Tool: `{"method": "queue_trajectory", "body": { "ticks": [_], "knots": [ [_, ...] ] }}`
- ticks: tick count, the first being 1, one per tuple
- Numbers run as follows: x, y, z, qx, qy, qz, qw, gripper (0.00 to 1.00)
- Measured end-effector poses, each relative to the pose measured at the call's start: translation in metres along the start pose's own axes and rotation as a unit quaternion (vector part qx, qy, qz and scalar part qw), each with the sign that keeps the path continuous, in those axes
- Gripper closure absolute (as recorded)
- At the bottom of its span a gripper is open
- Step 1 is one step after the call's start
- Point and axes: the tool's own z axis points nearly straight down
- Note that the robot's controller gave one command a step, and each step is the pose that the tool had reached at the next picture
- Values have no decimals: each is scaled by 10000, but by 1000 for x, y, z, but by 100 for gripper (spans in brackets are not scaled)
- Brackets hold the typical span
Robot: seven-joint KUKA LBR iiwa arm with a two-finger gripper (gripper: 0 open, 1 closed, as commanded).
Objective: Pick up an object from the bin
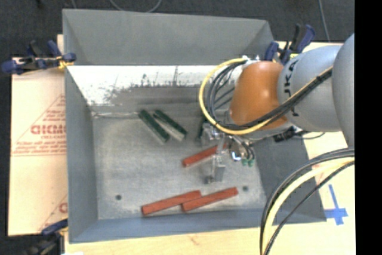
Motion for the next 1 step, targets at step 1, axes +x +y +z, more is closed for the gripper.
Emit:
{"method": "queue_trajectory", "body": {
  "ticks": [1],
  "knots": [
    [-1, 0, -1, -2, -3, 15, 10000, 0]
  ]
}}
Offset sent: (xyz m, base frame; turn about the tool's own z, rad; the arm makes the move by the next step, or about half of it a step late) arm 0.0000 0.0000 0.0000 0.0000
